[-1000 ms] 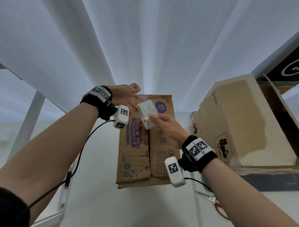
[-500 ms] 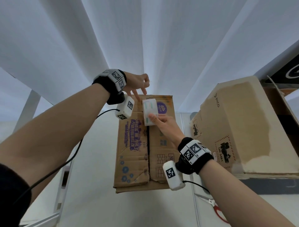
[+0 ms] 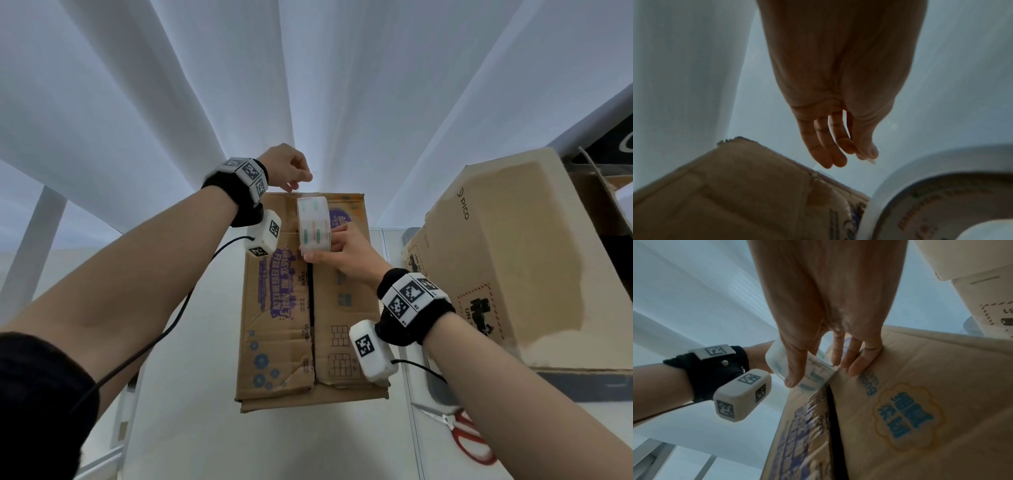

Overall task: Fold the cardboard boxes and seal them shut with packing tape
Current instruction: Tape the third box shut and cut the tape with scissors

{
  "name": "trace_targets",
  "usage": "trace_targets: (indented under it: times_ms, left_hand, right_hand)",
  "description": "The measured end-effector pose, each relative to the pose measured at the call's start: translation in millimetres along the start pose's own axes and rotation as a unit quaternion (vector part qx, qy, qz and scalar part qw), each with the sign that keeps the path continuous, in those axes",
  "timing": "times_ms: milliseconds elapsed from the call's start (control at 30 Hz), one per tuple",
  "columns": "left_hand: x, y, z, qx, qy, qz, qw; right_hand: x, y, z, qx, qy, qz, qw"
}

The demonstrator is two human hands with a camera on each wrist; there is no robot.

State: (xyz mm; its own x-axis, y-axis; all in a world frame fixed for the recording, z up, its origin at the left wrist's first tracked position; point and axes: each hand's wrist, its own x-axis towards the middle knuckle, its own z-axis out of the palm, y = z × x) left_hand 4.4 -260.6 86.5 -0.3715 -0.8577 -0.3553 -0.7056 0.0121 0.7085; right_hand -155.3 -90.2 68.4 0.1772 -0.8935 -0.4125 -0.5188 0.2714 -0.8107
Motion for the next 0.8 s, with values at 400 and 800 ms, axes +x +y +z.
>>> trace_targets:
  times_ms: [400, 800]
  left_hand:
    - [17.3, -17.1, 16.3, 0.053, 0.064, -0.013, 0.996]
    - [31.4, -21.6, 27.1, 0.091, 0.037, -0.083, 0.992]
  right_hand:
    - [-2.0, -12.3, -10.0, 0.039, -0.049, 0.011, 0.998]
    - [2.7, -9.9, -9.0, 0.087, -0.051, 0.007, 0.995]
